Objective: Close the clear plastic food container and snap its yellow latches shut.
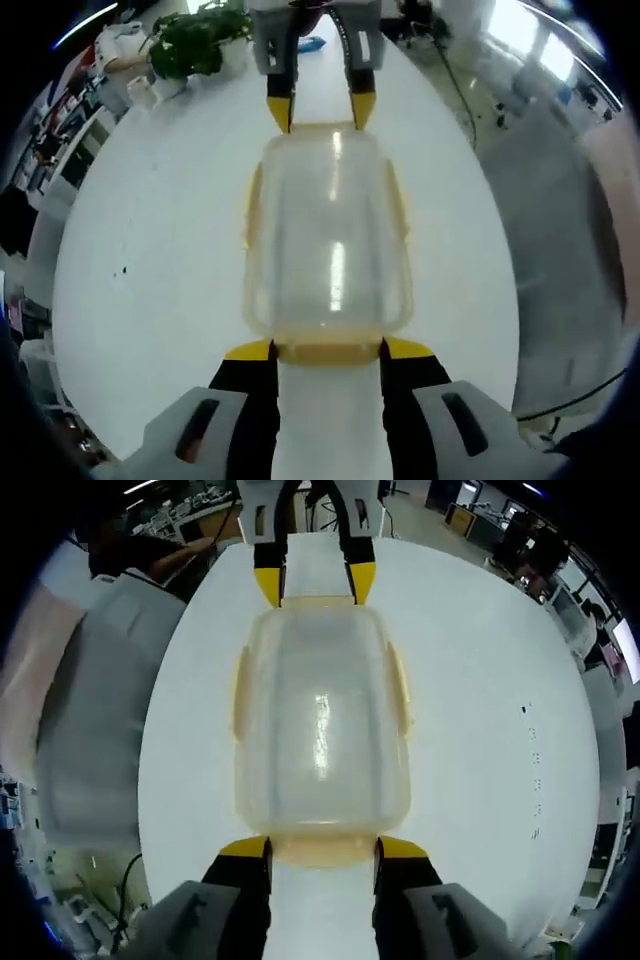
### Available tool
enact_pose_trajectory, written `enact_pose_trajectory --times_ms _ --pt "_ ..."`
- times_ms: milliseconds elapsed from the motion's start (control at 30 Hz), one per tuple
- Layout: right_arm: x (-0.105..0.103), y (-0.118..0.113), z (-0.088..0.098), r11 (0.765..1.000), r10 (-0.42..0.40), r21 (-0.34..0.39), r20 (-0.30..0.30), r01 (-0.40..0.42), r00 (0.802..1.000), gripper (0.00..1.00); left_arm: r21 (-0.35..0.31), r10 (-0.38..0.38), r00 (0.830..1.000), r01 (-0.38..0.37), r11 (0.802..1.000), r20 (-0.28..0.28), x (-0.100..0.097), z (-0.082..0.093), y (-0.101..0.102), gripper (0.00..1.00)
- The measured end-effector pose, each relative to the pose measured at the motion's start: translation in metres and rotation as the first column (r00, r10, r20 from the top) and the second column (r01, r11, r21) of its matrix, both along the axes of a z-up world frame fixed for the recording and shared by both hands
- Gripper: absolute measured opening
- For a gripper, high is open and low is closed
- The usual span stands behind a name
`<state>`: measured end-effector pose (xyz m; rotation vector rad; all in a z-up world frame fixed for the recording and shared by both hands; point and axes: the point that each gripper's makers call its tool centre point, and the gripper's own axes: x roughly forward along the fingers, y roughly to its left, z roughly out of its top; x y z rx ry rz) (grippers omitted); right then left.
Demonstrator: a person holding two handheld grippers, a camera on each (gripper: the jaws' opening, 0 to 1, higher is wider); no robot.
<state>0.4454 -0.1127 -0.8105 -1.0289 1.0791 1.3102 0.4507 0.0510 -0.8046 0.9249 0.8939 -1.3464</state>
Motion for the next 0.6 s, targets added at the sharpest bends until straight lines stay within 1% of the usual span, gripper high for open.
enact_pose_trajectory --times_ms 100,233,467,533,600 --pt "0.001 -0.007 0.002 1.000 0.001 -0.008 -0.001 -0.001 1.000 0.37 -0.008 0.001 1.000 -0.001 1.000 0.001 0.002 0.001 -0.008 0.37" --pt "0.001 -0.013 0.002 1.000 -0.006 -0.009 -0.007 0.006 1.000 0.37 -0.012 -0.003 1.000 0.003 1.000 0.000 0.003 0.000 -0.014 0.37" --pt "-0.001 -0.019 -0.003 1.000 -0.011 -0.021 -0.020 0.010 1.000 0.37 -0.012 -0.003 1.000 0.003 1.000 -0.006 0.001 -0.004 -0.020 0.37" --pt "-0.002 -0.019 -0.005 1.000 -0.015 -0.019 -0.025 0.015 1.000 0.37 -0.011 -0.009 1.000 0.009 1.000 0.005 0.002 -0.006 -0.020 0.37" --pt "-0.003 -0.018 -0.006 1.000 -0.016 -0.015 -0.027 0.015 1.000 0.37 -0.013 -0.005 1.000 0.005 1.000 -0.002 0.001 -0.007 -0.019 0.37"
